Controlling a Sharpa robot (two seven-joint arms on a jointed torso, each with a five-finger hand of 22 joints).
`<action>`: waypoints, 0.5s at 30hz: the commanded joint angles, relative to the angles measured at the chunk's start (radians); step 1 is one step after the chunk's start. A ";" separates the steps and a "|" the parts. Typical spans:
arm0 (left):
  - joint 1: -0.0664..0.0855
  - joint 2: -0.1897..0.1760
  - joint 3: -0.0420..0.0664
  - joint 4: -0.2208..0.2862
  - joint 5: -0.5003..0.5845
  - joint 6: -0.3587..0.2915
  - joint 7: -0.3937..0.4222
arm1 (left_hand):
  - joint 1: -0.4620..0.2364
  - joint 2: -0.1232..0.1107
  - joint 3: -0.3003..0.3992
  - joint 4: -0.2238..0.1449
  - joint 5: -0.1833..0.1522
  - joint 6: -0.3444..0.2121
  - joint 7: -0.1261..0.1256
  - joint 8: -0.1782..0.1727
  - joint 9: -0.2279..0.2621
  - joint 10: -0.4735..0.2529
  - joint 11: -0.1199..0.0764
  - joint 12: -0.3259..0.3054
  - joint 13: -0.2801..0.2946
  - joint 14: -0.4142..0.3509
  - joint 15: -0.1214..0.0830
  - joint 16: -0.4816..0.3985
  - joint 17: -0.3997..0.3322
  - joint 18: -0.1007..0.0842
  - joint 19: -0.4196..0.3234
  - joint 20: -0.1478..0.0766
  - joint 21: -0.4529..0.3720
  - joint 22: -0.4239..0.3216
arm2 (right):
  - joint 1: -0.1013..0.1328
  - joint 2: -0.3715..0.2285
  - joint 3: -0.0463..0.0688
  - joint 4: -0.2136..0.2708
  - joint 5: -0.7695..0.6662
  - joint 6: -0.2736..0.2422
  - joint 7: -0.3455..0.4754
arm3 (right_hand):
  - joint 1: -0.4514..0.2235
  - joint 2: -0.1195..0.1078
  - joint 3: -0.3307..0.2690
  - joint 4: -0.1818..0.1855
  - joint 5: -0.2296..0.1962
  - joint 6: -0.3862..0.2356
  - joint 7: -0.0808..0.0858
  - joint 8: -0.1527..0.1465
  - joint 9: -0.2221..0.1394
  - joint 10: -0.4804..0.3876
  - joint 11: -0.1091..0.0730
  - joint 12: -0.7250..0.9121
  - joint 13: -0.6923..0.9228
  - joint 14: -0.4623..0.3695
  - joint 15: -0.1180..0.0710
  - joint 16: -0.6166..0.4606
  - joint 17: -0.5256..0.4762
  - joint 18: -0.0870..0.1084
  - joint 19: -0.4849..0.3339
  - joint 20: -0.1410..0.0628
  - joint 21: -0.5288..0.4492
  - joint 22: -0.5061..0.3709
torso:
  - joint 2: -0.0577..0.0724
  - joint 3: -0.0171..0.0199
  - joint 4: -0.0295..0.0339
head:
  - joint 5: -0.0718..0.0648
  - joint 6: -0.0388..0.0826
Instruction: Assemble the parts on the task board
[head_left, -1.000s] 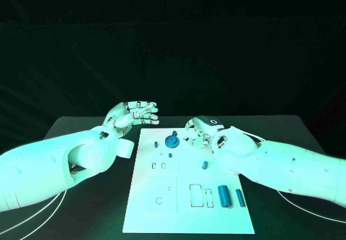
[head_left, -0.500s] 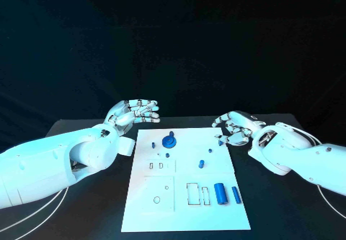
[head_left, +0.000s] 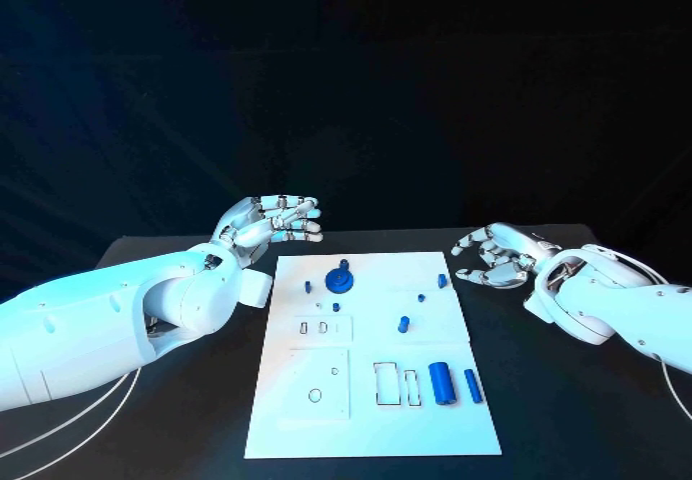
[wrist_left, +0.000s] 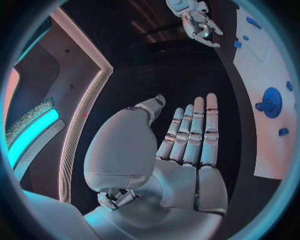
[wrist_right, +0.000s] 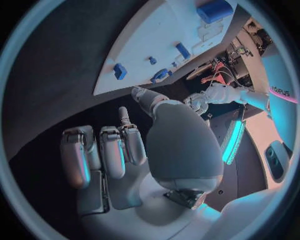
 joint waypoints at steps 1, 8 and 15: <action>0.000 0.002 0.001 0.001 0.005 0.022 0.013 | -0.002 0.001 0.004 0.000 0.004 -0.009 0.040 -0.005 0.001 -0.010 0.000 -0.004 0.001 -0.009 0.000 0.004 0.001 0.008 -0.008 0.002 0.004 0.001 | -0.009 0.017 -0.002 -0.022 0.029 0.029 0.036 | 0.001 -0.009 -0.007 0.001 -0.005 -0.006 -0.001 -0.005 -0.001 -0.006 -0.002 -0.006 0.131 0.100 0.004 0.004 0.239 -0.007 0.086 0.005 -0.005 0.245 | 0.001 -0.0017 0.0003 | 0.001 -0.002; 0.000 0.001 0.000 0.001 0.005 0.023 0.013 | -0.003 0.001 0.004 0.000 0.004 -0.009 0.040 -0.005 0.001 -0.010 0.000 -0.004 0.001 -0.010 0.000 0.004 0.001 0.008 -0.009 0.002 0.005 0.002 | -0.036 0.056 -0.003 -0.070 0.030 0.018 0.026 | 0.006 -0.003 -0.005 -0.001 -0.005 -0.009 -0.001 -0.007 -0.002 -0.007 -0.002 -0.007 0.131 0.100 0.005 0.004 0.239 -0.008 0.086 0.006 -0.005 0.246 | 0.002 -0.0011 0.0004 | 0.001 -0.007; 0.000 0.001 0.000 0.001 0.005 0.024 0.013 | -0.003 0.001 0.003 0.000 0.003 -0.009 0.040 -0.005 0.002 -0.010 0.000 -0.004 0.001 -0.011 0.000 0.004 0.002 0.008 -0.010 0.002 0.005 0.002 | -0.053 0.080 -0.004 -0.089 0.028 0.024 0.021 | 0.007 -0.001 -0.005 -0.002 -0.003 -0.009 0.000 -0.008 -0.002 -0.006 -0.002 -0.006 0.132 0.100 0.005 0.004 0.239 -0.008 0.087 0.006 -0.005 0.246 | 0.001 -0.0012 0.0005 | 0.002 -0.013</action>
